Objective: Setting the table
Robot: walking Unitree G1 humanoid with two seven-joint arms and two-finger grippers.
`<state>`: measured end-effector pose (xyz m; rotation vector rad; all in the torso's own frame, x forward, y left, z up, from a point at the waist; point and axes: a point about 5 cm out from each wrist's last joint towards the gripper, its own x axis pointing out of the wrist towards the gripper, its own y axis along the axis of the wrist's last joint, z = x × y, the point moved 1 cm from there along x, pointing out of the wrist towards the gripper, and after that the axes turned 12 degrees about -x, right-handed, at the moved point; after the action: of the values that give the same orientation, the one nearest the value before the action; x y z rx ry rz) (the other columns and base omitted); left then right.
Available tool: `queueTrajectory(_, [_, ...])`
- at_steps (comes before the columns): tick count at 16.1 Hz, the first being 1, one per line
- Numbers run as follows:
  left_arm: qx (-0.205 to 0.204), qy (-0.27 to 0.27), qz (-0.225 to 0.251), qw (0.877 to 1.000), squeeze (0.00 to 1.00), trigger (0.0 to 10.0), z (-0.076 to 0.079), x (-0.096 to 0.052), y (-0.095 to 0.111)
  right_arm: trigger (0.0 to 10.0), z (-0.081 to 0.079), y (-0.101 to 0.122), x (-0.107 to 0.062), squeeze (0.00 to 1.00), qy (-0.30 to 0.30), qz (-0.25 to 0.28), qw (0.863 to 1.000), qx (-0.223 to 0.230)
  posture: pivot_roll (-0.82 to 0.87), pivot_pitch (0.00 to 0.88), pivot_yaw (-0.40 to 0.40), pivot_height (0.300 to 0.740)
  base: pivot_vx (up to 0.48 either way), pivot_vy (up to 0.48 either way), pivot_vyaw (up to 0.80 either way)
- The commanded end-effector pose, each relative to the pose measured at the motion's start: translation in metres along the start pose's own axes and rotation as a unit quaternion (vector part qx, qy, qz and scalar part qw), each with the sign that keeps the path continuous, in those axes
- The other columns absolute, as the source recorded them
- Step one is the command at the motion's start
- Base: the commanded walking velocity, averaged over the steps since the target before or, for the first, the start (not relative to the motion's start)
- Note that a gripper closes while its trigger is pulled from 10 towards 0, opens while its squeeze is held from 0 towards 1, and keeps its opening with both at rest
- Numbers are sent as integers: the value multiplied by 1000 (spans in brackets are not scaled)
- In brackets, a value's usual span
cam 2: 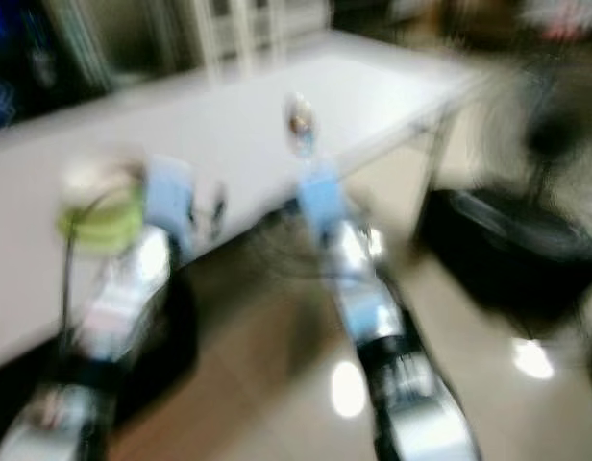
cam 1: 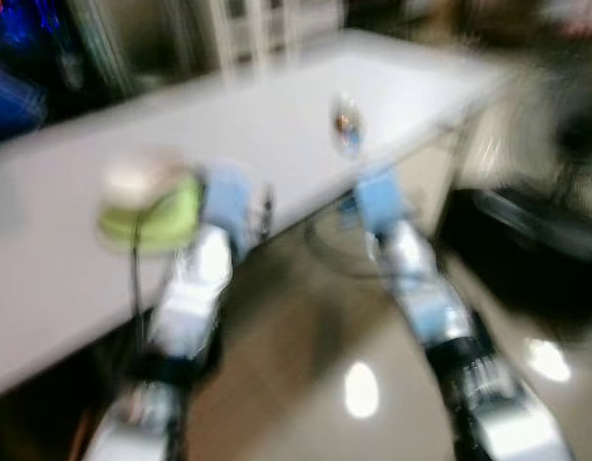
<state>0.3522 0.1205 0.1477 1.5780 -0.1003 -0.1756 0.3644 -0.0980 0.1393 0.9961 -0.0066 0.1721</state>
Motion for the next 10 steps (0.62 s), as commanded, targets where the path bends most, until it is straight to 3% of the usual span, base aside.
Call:
queueTrajectory(1, [2,27,-4,1000,0,10000,-15,-1,1,10000,-6,16,4,0,9,24,1000,10,102,0,24,740,480,0,0])
queueTrajectory(3, [2,30,-6,1000,0,10000,-16,-1,0,10000,-7,16,4,0,11,25,1000,10,102,0,24,740,480,0,0])
queueTrajectory(10, [13,37,-6,999,0,10000,-14,-2,0,10000,-8,18,4,0,16,26,1000,8,104,0,22,740,467,0,759])
